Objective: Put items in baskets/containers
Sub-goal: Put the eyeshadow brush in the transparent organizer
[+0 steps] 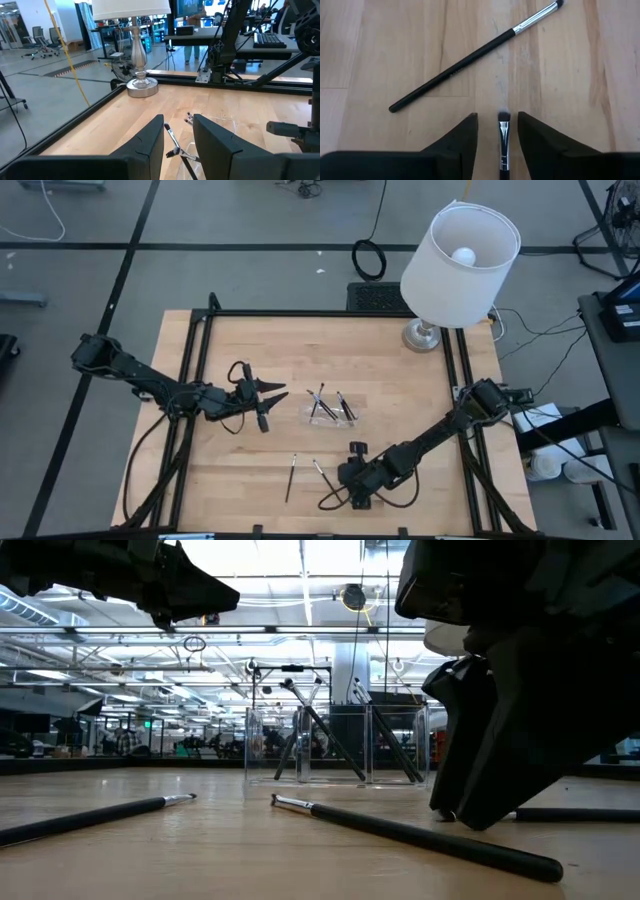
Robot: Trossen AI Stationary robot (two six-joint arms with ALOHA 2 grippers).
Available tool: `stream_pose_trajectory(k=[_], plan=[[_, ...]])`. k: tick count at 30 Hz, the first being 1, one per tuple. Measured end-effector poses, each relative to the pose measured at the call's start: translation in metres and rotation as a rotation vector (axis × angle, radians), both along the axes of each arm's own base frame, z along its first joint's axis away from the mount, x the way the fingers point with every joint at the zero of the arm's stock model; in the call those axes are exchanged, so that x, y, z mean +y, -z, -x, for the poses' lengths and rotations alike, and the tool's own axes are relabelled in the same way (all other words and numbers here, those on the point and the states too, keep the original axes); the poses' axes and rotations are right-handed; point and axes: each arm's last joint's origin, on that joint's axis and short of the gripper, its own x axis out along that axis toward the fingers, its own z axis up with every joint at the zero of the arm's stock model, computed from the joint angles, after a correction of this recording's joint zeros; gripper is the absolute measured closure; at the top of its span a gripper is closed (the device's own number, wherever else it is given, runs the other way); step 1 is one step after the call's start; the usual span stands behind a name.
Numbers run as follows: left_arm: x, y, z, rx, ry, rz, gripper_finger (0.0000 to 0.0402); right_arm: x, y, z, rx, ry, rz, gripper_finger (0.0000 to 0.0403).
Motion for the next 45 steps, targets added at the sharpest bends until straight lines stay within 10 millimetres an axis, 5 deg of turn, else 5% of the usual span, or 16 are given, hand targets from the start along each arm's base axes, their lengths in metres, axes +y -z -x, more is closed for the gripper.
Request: stream_pose_trajectory(k=[26,35,45], plan=[[0.0,0.0,0.0,-0.001,0.0,0.001,0.0286,-0.007,0.018,0.001,0.113,0.073,-0.015,0.04],[0.0,0.0,0.0,-0.003,-0.001,0.005,0.0286,-0.005,-0.011,0.005,-0.022,0.105,0.015,0.0402],[0.0,0.0,0.0,-0.004,-0.001,0.005,0.0286,-0.003,-0.072,0.009,-0.283,0.102,0.006,0.0402]])
